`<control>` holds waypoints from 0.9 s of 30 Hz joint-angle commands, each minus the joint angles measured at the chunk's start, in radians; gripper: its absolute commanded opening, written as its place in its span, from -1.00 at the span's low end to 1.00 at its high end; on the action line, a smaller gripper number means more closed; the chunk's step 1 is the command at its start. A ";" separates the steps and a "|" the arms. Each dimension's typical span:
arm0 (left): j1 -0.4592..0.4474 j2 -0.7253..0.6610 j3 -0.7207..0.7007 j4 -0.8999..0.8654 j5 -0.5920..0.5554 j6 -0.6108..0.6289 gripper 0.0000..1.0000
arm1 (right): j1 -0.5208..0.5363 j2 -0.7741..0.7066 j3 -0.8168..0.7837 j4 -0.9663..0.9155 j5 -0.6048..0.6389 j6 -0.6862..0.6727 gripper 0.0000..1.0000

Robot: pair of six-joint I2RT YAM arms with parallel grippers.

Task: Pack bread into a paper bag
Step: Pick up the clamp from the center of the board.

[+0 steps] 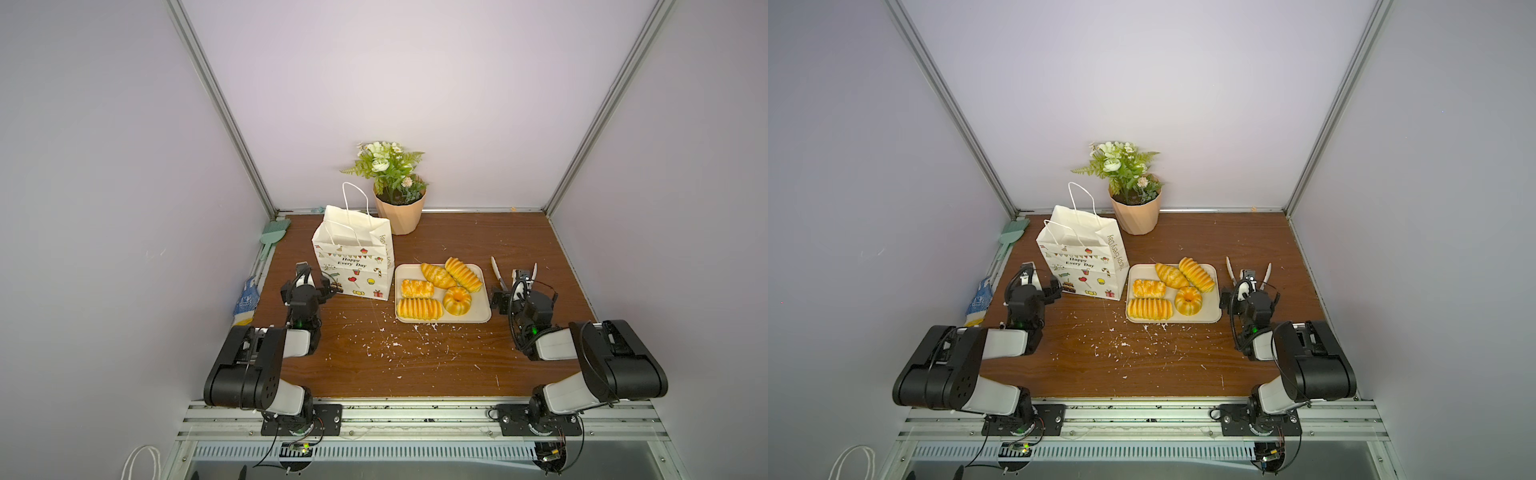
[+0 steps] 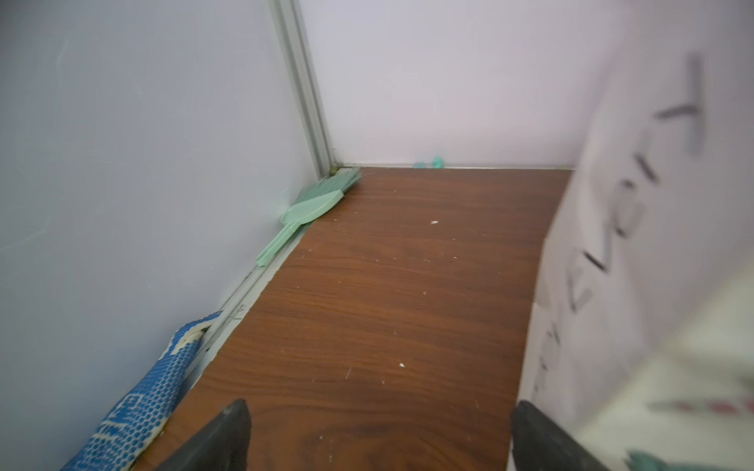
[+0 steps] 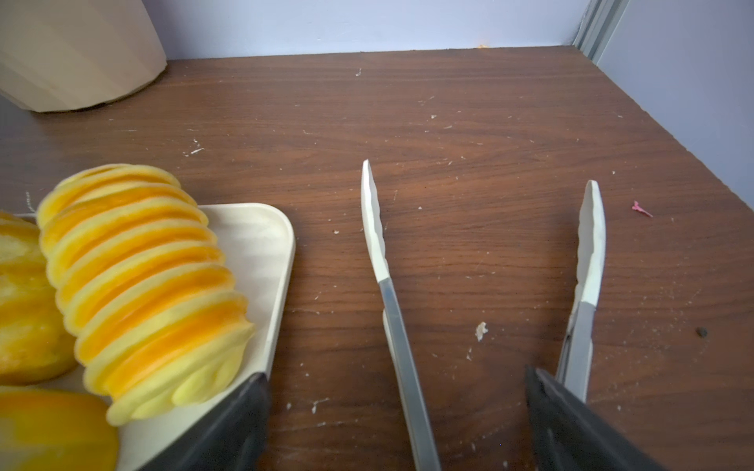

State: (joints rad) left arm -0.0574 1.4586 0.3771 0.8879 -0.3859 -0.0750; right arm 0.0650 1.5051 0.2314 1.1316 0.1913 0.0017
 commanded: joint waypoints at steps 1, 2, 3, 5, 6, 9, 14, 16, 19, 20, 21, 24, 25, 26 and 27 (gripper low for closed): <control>-0.010 -0.039 0.147 -0.327 -0.153 -0.063 0.99 | 0.001 -0.060 0.051 -0.044 0.105 0.047 0.99; -0.012 -0.073 0.139 -0.337 -0.138 -0.064 1.00 | 0.002 -0.087 0.090 -0.142 0.126 0.051 0.99; -0.012 -0.109 0.125 -0.335 -0.124 -0.074 1.00 | 0.001 -0.105 0.121 -0.218 0.128 0.045 0.99; -0.012 -0.192 0.103 -0.354 -0.095 -0.107 1.00 | 0.005 -0.147 0.167 -0.330 0.159 0.034 0.99; -0.012 -0.222 0.112 -0.392 -0.081 -0.117 0.99 | 0.006 -0.169 0.175 -0.361 0.185 0.035 0.99; -0.012 -0.294 0.178 -0.594 -0.066 -0.151 1.00 | 0.005 -0.242 0.214 -0.504 0.197 0.055 0.99; -0.013 -0.427 0.304 -0.865 -0.009 -0.144 1.00 | 0.006 -0.317 0.389 -0.931 0.117 0.119 0.99; -0.014 -0.457 0.364 -0.939 0.000 -0.126 1.00 | 0.007 -0.337 0.441 -1.032 0.122 0.129 0.97; -0.014 -0.468 0.455 -1.034 -0.004 -0.093 0.99 | 0.007 -0.377 0.481 -1.101 0.162 0.174 0.93; -0.013 -0.465 0.478 -1.052 -0.007 -0.083 0.99 | 0.007 -0.366 0.524 -1.176 0.154 0.181 0.90; -0.013 -0.461 0.504 -1.068 -0.008 -0.069 1.00 | 0.005 -0.339 0.582 -1.268 0.140 0.188 0.83; -0.013 -0.440 0.559 -1.086 -0.030 -0.068 1.00 | 0.005 -0.236 0.746 -1.531 0.133 0.237 0.77; -0.012 -0.429 0.582 -1.096 -0.020 -0.054 1.00 | 0.004 -0.209 0.781 -1.596 0.127 0.256 0.79; -0.012 -0.419 0.603 -1.107 -0.017 -0.049 0.99 | 0.005 -0.191 0.799 -1.631 0.111 0.267 0.81; -0.012 -0.405 0.630 -1.120 -0.018 -0.041 1.00 | 0.002 -0.178 0.810 -1.660 0.088 0.276 0.83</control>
State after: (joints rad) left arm -0.0597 1.0286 0.9550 -0.1452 -0.4038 -0.1459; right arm 0.0662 1.2961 1.0000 -0.2634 0.3256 0.2119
